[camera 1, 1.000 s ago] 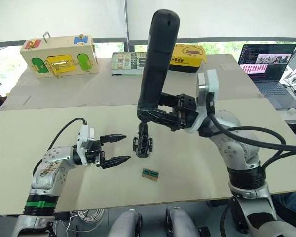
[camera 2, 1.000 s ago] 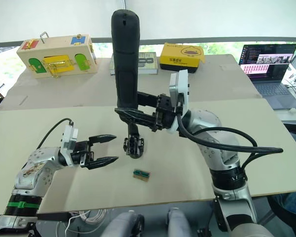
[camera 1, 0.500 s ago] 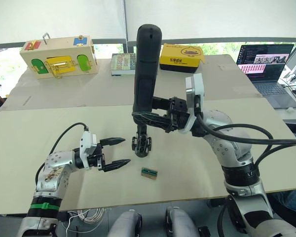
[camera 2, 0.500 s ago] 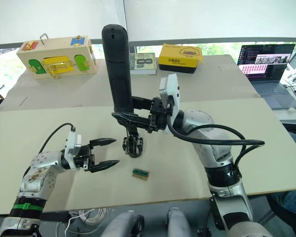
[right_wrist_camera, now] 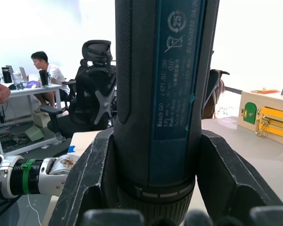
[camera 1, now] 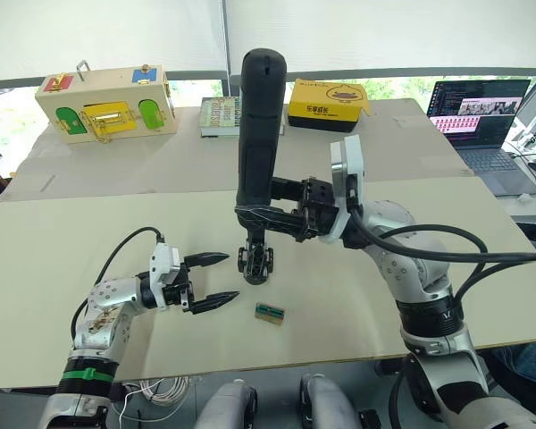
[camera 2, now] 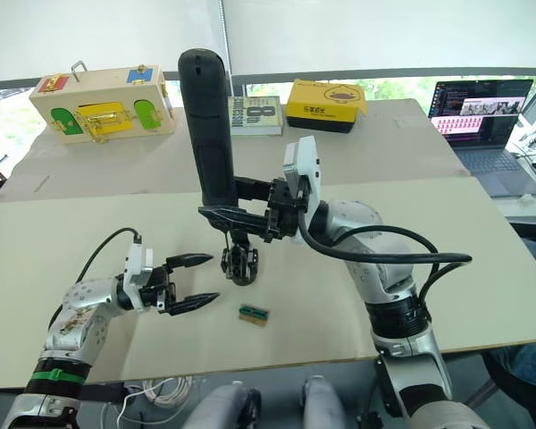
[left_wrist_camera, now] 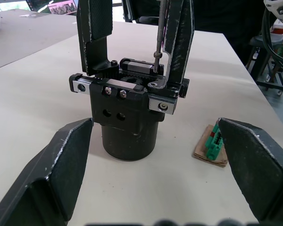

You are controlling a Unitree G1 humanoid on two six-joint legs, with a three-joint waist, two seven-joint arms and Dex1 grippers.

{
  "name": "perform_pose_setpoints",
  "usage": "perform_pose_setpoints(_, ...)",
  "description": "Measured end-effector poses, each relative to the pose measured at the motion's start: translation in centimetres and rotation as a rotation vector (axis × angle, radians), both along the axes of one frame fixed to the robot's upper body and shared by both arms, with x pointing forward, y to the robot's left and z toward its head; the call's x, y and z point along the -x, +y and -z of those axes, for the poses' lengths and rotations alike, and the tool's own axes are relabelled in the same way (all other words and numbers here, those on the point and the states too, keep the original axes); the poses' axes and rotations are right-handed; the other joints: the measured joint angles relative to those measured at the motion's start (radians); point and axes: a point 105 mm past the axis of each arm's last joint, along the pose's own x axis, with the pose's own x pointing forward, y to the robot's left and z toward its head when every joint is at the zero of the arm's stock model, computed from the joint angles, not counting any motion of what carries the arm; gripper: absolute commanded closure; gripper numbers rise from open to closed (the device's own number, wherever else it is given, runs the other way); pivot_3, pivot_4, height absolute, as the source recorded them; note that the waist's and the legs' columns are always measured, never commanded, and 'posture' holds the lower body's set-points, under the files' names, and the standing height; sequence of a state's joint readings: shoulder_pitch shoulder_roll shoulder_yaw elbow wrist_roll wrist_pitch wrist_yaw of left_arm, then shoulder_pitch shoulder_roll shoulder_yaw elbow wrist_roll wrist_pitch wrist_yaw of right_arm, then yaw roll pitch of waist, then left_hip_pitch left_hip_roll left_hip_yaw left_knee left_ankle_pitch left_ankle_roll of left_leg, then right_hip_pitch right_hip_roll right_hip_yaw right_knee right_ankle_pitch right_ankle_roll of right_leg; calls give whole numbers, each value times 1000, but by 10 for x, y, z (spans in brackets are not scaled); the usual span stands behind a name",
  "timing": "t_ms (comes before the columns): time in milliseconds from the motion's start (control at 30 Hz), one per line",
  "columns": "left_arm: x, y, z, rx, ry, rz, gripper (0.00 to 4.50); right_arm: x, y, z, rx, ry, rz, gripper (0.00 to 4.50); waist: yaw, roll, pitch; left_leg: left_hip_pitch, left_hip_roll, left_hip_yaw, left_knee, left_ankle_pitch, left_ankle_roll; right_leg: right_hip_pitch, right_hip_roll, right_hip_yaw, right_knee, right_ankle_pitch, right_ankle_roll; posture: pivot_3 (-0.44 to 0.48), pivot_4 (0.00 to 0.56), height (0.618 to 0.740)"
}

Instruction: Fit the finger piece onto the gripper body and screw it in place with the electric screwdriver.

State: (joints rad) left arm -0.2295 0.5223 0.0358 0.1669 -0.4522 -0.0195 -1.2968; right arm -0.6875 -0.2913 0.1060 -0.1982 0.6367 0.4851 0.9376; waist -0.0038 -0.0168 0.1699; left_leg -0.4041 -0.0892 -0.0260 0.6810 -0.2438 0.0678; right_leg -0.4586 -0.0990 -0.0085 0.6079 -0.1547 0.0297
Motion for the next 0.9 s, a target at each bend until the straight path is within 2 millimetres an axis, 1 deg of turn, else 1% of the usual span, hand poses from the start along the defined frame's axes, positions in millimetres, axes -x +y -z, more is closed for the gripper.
perform_pose_setpoints(200,-1,-1,1,4,3,-12,0,-4,0,4,17,5,16,2576,-1,0,0,0,0,0,0,0,0,0,0,0,0,0,0,0,150,740)
perform_pose_setpoints(900,0,-6,-2,4,15,-20,0,-5,4,7,13,14,5,2576,-8,0,0,0,0,0,0,0,0,0,0,0,1,0,0,0,150,740)
